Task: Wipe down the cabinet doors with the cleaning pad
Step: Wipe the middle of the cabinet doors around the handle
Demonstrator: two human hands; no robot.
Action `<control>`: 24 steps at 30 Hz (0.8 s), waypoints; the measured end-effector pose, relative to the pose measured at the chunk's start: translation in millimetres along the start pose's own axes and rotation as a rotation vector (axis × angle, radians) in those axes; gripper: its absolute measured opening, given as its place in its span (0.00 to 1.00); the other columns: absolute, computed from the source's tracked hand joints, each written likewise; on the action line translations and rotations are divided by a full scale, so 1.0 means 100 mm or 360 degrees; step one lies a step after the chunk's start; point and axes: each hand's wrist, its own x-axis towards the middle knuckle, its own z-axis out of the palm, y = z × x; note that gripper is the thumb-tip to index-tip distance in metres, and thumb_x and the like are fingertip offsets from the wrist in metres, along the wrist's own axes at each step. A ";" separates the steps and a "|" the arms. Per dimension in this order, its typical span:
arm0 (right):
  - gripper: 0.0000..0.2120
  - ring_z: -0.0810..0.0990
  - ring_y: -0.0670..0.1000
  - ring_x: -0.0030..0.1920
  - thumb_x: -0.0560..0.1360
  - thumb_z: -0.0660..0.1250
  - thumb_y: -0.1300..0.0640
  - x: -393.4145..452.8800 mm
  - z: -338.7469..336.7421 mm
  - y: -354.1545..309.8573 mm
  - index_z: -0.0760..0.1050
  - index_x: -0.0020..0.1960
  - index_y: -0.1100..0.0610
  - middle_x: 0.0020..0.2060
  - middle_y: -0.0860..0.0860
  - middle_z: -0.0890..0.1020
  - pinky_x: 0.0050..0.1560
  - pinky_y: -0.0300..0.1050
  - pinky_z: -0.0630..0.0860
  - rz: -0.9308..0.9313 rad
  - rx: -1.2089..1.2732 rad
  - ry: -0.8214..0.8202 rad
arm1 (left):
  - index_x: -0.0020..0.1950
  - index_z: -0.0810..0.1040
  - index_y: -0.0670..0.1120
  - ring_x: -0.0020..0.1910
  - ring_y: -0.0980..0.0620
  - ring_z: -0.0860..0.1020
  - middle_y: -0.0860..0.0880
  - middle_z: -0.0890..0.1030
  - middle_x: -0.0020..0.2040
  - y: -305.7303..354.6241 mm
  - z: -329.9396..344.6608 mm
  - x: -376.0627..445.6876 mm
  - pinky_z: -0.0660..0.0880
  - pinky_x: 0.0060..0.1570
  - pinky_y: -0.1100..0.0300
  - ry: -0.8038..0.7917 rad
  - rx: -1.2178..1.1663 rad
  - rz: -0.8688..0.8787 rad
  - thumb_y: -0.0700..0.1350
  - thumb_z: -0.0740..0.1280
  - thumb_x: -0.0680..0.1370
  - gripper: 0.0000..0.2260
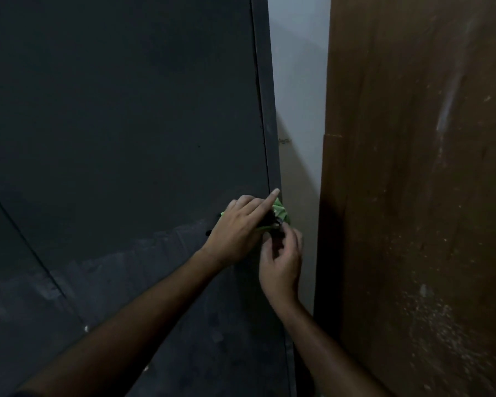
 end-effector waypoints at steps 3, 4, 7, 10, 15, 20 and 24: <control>0.30 0.75 0.55 0.67 0.79 0.71 0.54 -0.06 0.16 -0.15 0.64 0.77 0.61 0.69 0.55 0.69 0.62 0.57 0.79 0.0085 -0.0055 -0.0035 | 0.84 0.62 0.49 0.75 0.42 0.67 0.51 0.74 0.76 -0.12 -0.29 -0.07 0.67 0.70 0.45 -0.0235 0.0029 0.0184 0.49 0.72 0.78 0.36; 0.35 0.73 0.55 0.69 0.79 0.71 0.50 -0.08 0.21 -0.19 0.60 0.79 0.59 0.71 0.55 0.67 0.64 0.57 0.77 0.0124 -0.0097 -0.0033 | 0.84 0.61 0.50 0.78 0.42 0.64 0.52 0.71 0.79 -0.18 -0.42 -0.13 0.63 0.73 0.46 -0.0302 0.0063 0.0251 0.51 0.71 0.79 0.36; 0.42 0.69 0.58 0.71 0.78 0.72 0.46 -0.09 0.36 -0.30 0.54 0.82 0.58 0.73 0.59 0.63 0.67 0.58 0.74 0.0202 -0.0135 0.0055 | 0.83 0.64 0.51 0.80 0.44 0.63 0.52 0.69 0.80 -0.41 -0.85 -0.35 0.61 0.75 0.48 -0.0389 0.0109 0.0319 0.52 0.65 0.79 0.31; 0.41 0.64 0.56 0.72 0.79 0.71 0.50 -0.09 0.50 -0.36 0.52 0.83 0.57 0.74 0.61 0.62 0.71 0.53 0.69 0.0214 -0.0154 0.0180 | 0.76 0.75 0.47 0.76 0.40 0.70 0.46 0.75 0.75 -0.75 -1.24 -0.58 0.68 0.73 0.45 -0.0273 0.0298 0.0305 0.49 0.61 0.80 0.24; 0.37 0.60 0.61 0.77 0.81 0.67 0.52 -0.11 0.68 -0.41 0.52 0.83 0.61 0.79 0.62 0.56 0.76 0.55 0.64 0.0189 -0.0312 0.0261 | 0.71 0.80 0.42 0.76 0.36 0.72 0.41 0.75 0.75 -1.13 -1.60 -0.85 0.71 0.71 0.39 -0.0217 0.0509 0.0330 0.48 0.59 0.83 0.21; 0.35 0.46 0.56 0.83 0.84 0.62 0.55 -0.04 0.86 -0.46 0.48 0.83 0.63 0.83 0.57 0.41 0.81 0.42 0.52 0.0128 -0.0274 0.0341 | 0.67 0.82 0.40 0.76 0.38 0.72 0.41 0.76 0.74 -1.26 -1.63 -1.12 0.70 0.73 0.44 -0.0219 0.0445 0.0554 0.45 0.61 0.83 0.17; 0.30 0.44 0.57 0.82 0.85 0.59 0.54 -0.16 1.21 -0.57 0.52 0.83 0.61 0.83 0.59 0.45 0.82 0.51 0.47 0.0093 -0.0329 0.0486 | 0.67 0.82 0.39 0.76 0.40 0.72 0.42 0.77 0.74 -1.43 -1.59 -1.55 0.70 0.73 0.45 -0.0337 0.0358 0.0748 0.45 0.61 0.83 0.17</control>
